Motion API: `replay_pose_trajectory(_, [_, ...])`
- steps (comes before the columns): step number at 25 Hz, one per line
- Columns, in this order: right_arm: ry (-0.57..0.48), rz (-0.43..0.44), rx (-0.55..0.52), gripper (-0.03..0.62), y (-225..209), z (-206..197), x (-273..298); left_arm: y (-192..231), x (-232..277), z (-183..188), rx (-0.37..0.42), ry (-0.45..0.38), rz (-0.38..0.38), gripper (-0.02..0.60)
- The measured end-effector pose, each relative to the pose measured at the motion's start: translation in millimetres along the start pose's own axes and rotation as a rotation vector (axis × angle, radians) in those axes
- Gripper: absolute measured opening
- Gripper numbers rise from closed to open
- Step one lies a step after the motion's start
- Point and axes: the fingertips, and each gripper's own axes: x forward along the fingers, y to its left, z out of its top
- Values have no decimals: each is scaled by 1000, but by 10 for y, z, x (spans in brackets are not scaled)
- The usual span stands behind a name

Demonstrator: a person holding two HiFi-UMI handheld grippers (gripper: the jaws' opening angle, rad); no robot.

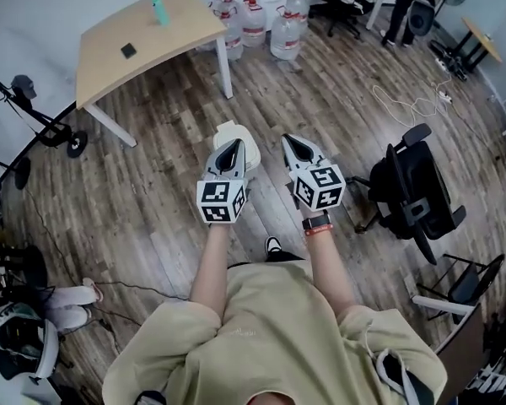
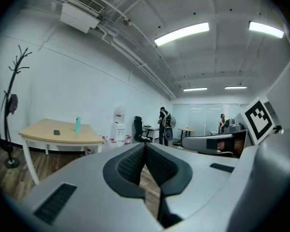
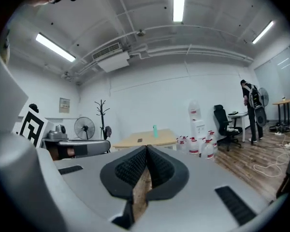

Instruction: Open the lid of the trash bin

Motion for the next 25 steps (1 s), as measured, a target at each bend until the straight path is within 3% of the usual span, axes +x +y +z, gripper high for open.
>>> replay_pose_trajectory(13, [167, 169, 37, 15, -137, -751, 704, 583, 220, -615, -35, 75, 221, 23])
replay_pose_trajectory(25, [352, 182, 73, 15, -250, -2126, 1937, 1524, 917, -1729, -101, 180, 212, 24])
